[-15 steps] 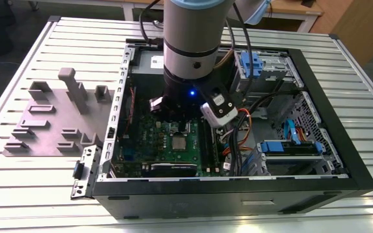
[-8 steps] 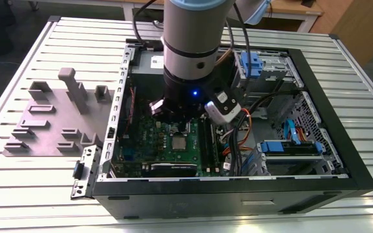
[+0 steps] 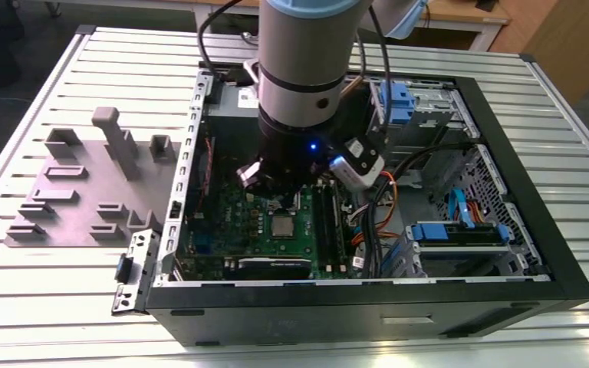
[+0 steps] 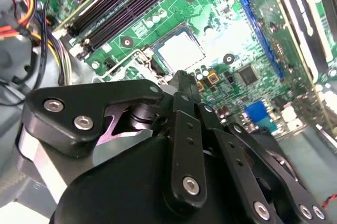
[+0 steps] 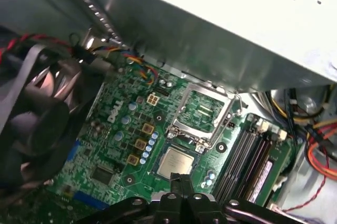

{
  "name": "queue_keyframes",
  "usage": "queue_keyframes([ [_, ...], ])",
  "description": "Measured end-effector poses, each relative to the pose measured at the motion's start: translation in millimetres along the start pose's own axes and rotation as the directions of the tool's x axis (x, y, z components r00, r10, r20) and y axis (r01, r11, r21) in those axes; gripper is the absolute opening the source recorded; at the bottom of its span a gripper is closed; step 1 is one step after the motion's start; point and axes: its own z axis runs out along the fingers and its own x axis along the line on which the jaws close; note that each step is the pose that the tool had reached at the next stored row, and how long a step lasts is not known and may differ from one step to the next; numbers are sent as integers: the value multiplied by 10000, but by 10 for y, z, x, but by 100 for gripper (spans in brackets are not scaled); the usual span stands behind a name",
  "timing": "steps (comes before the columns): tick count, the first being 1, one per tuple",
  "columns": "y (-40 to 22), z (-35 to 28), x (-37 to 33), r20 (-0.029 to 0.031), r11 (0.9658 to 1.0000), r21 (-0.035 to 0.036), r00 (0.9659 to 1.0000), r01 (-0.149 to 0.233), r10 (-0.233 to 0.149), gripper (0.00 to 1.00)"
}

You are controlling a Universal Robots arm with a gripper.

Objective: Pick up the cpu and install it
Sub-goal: 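Place the cpu into insertion slot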

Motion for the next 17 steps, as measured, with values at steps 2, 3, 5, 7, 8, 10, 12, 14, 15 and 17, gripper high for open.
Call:
queue_keyframes([
  [2,0,1,0,-7,9995,-1,9995,325,-325,11],
  [3,0,2,0,-9,9989,-2,9989,478,-478,11],
  [5,0,3,0,-14,9968,-4,9968,798,-798,11],
  [7,0,3,0,-19,9941,-5,9941,1085,-1085,11],
  [8,0,4,0,-20,9929,-6,9929,1186,-1186,11],
  [10,-1,4,0,-20,9923,-7,9923,1237,-1237,11],
  [12,-1,3,1,-22,9923,-7,9923,1239,-1239,11],
  [14,-1,3,1,-22,9923,-6,9923,1239,-1239,11],
  [15,-1,3,0,-22,9923,-6,9923,1239,-1239,11],
  [17,-1,4,1,-21,9923,-7,9923,1239,-1239,11],
])
